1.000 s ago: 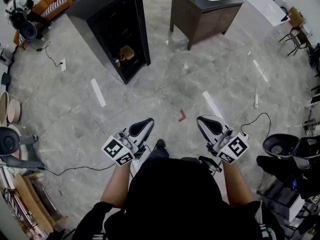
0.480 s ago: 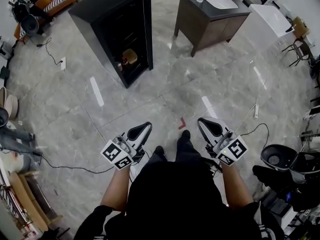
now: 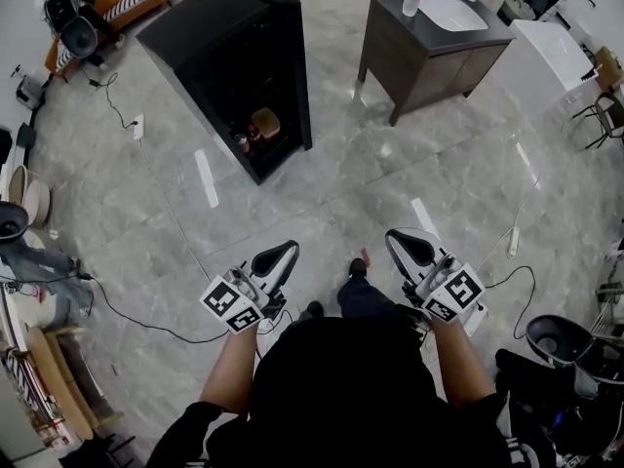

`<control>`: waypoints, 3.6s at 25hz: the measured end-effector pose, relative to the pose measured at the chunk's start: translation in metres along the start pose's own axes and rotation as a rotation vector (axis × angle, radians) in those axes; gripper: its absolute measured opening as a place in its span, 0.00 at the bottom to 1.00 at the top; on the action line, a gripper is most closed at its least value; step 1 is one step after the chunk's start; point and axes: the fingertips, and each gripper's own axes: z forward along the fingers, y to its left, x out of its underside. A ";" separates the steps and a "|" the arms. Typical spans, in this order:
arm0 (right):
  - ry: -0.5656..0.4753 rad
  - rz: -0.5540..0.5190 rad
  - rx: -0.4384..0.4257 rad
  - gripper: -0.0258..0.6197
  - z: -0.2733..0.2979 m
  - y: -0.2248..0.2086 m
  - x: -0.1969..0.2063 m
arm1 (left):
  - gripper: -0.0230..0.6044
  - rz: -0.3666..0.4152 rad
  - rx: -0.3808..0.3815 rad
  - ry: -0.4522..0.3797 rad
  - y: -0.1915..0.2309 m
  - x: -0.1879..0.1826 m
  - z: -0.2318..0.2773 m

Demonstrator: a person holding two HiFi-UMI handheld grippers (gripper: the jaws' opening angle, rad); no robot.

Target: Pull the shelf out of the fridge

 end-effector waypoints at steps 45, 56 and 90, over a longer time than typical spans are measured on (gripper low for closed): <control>0.078 0.047 -0.341 0.08 0.217 -0.248 -0.043 | 0.07 -0.108 -0.310 -0.196 0.231 -0.069 0.174; 0.066 0.017 -0.463 0.08 0.313 -0.250 -0.075 | 0.07 -0.103 -0.399 -0.269 0.288 -0.097 0.151; 0.225 0.660 -0.951 0.08 0.471 -0.288 -0.042 | 0.07 -0.169 -0.861 -0.572 0.356 -0.123 0.187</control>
